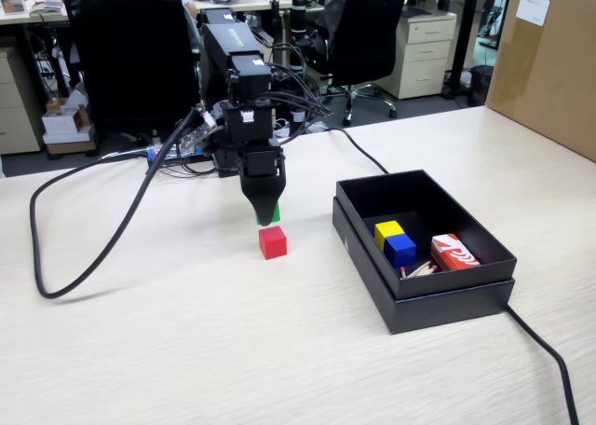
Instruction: Put the green cube on top of the red cube
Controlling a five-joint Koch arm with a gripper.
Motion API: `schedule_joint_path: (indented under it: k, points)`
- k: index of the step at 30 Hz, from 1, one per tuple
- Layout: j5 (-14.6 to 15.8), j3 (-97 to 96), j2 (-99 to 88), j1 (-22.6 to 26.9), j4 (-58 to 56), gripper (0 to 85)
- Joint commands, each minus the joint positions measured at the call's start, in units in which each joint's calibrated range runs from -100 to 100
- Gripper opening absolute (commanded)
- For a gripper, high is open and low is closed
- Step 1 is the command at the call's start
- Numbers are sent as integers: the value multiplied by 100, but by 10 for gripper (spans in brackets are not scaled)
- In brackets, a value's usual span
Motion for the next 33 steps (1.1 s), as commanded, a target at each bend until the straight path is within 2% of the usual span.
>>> schedule_joint_path:
  k: [1,33]
  points:
    - [20,486,14,-20,35,11]
    - [88,613,817,68,294,12]
